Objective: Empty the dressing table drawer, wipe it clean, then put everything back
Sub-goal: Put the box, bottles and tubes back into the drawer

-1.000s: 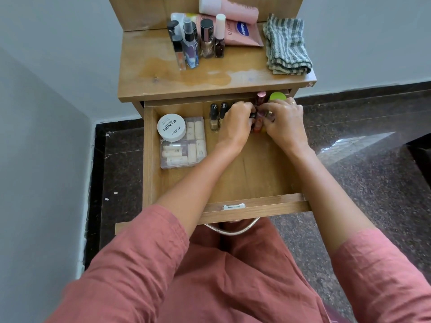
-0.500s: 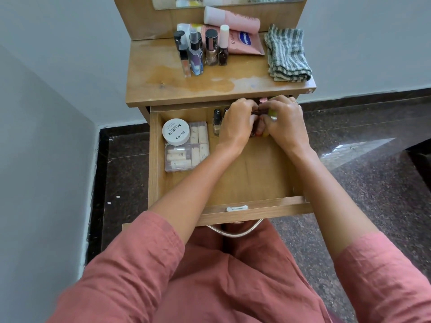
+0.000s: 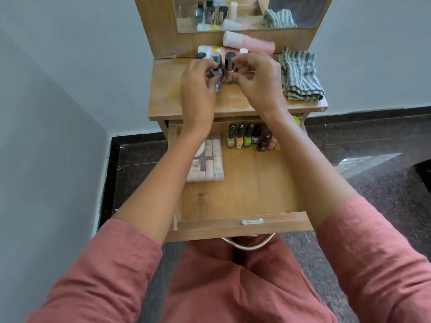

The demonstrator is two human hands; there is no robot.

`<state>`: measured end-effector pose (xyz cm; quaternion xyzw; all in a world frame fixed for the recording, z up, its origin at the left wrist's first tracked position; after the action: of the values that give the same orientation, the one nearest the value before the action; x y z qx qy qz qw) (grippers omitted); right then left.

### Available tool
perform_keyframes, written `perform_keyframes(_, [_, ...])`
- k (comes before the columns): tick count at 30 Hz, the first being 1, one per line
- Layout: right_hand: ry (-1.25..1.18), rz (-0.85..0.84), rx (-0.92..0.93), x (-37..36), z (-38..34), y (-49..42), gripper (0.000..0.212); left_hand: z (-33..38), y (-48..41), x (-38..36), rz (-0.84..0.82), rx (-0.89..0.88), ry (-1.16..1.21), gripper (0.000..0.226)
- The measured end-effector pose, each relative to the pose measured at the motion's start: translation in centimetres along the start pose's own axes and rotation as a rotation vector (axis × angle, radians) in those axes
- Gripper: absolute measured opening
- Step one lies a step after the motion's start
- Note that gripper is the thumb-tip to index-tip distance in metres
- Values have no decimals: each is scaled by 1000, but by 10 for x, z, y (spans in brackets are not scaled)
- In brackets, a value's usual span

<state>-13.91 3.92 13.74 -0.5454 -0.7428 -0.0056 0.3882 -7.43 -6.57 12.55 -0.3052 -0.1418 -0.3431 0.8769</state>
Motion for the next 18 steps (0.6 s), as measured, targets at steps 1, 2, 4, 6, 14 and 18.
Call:
perform_keyframes(1, [-5,-5,10,-5,-4,-6,30,-4,-5,4,16,18,-11,22])
perform_keyframes(2, [-5,-10,19,-10,-6,-11,33,-9,-9,7,16,35,-30,24])
perform_keyframes(4, [0,-22,42,-17,-9,-19,39,-15,-16,9,-18,67,-68,28])
perform_keyframes(6, [5,-51,47,-24,-9,-24,43,-20,-20,8,-69,96,-89,30])
perform_keyframes(14, [-25,-64,25,-35,-6,-27,32,-25,-25,3,-140,111,-47,23])
perform_keyframes(18, [-33,-43,26,-32,-7,-25,28,-26,-26,2,-150,126,-41,17])
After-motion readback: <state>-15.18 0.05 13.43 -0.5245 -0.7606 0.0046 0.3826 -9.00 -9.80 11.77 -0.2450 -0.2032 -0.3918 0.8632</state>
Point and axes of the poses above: each hand's wrist, its own y-axis away from the middle knuckle, its own x-axis out of the back of the hand, z = x × y, the point moved 2 cm from there along -y, towards the middle knuckle, and after that the axes turned 1 degree about y, right-handed, at the moved point
